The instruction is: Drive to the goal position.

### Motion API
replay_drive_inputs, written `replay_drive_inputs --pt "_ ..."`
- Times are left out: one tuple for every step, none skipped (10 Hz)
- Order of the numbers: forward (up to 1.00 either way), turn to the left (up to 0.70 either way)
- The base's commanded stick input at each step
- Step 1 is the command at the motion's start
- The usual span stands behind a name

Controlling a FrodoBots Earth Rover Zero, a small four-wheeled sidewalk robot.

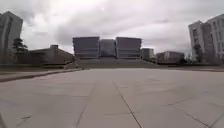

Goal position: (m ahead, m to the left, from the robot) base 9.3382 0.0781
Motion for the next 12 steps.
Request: replay_drive_inputs --pt "1.00 0.00" --pt "1.00 0.00" --pt "1.00 0.00" --pt "1.00 0.00" --pt "1.00 0.00" --pt "1.00 0.00" --pt "1.00 0.00" --pt "1.00 0.00" --pt "1.00 0.00" --pt "1.00 0.00" --pt "1.00 0.00" --pt "1.00 0.00"
